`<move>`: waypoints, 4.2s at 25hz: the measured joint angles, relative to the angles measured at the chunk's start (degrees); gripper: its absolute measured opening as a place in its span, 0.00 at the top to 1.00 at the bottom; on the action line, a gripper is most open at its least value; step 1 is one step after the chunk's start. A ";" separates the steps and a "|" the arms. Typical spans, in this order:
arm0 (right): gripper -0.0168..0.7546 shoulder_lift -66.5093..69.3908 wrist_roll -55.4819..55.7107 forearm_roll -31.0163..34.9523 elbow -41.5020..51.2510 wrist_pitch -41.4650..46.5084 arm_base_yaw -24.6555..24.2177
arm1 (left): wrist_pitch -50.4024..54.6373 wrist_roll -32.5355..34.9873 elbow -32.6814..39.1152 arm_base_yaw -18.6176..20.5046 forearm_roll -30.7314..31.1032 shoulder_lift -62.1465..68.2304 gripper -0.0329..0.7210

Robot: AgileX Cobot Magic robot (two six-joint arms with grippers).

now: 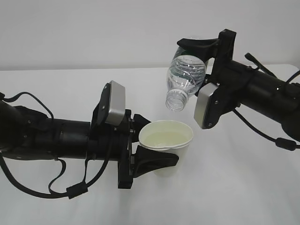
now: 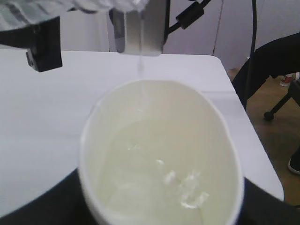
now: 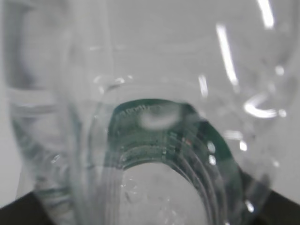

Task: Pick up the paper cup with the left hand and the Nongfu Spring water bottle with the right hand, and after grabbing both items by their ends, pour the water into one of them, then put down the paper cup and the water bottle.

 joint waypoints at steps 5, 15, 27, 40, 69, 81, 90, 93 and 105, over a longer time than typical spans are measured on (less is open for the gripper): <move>0.35 0.00 1.48 0.00 0.23 -0.11 0.00 | 0.09 0.00 0.00 0.00 0.00 0.00 0.39; 0.35 0.00 4.90 0.88 1.91 -0.48 0.00 | 0.09 0.00 0.00 0.00 0.00 0.00 0.39; 0.35 0.00 14.42 5.47 1.91 -0.48 0.00 | 0.09 0.00 0.00 0.00 0.00 0.00 0.39; 0.35 0.00 26.06 10.42 1.91 -0.51 0.00 | 0.09 0.00 0.00 0.00 0.00 0.00 0.39; 0.35 0.00 52.99 23.94 1.91 0.47 0.00 | 0.09 0.00 0.00 0.00 0.00 0.00 0.39; 0.35 0.00 55.14 33.85 1.91 3.73 0.00 | 0.09 0.00 0.00 0.00 0.00 0.00 0.39; 0.35 0.00 55.59 40.07 2.04 8.22 0.00 | 0.09 0.00 0.00 0.00 0.00 0.00 0.39; 0.35 0.00 55.72 42.31 2.17 9.70 0.00 | 0.09 0.00 0.00 0.00 0.00 0.00 0.38; 0.35 0.00 57.66 48.00 5.29 10.18 0.00 | 0.09 0.00 0.00 0.00 0.00 0.00 0.39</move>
